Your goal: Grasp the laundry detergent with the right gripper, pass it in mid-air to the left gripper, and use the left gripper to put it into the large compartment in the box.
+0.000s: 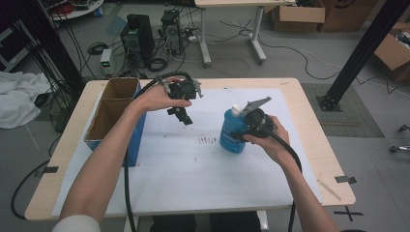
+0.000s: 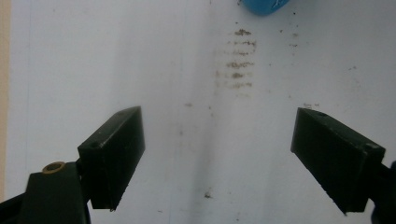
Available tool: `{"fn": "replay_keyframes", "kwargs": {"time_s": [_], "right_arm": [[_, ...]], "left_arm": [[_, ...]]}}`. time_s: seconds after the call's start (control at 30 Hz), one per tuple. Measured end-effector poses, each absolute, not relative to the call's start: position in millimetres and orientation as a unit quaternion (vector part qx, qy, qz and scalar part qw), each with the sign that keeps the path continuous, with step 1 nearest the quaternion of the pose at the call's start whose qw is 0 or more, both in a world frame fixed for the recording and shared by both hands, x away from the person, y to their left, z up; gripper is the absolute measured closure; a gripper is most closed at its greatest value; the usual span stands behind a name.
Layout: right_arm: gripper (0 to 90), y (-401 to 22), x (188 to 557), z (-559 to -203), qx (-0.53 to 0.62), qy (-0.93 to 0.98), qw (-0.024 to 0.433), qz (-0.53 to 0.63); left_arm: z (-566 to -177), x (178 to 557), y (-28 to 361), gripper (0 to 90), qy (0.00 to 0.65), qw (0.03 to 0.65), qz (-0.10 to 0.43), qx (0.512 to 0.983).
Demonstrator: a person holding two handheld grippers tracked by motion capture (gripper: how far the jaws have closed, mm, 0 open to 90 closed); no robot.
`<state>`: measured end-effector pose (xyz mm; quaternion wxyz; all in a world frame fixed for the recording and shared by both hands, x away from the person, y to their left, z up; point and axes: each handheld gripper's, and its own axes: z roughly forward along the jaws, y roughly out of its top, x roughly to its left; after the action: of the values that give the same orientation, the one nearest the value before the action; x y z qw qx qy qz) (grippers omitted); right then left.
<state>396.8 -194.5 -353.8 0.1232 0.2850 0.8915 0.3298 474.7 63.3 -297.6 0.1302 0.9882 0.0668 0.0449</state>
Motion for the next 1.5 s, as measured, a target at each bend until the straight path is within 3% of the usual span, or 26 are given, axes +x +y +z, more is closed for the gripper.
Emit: {"fn": "replay_keyframes", "kwargs": {"time_s": [1.1,1.5], "right_arm": [[45.6,-201.5,397.0,-358.4,0.274,0.882,0.115,0.365],[45.5,-191.7,391.8,-343.2,0.23,0.893,0.111,0.371]], "left_arm": [[-297.1,473.2,62.3,18.3,0.067,0.134,0.046,0.988],[-290.9,469.9,68.9,18.3,0.069,0.142,0.051,0.986]]}}
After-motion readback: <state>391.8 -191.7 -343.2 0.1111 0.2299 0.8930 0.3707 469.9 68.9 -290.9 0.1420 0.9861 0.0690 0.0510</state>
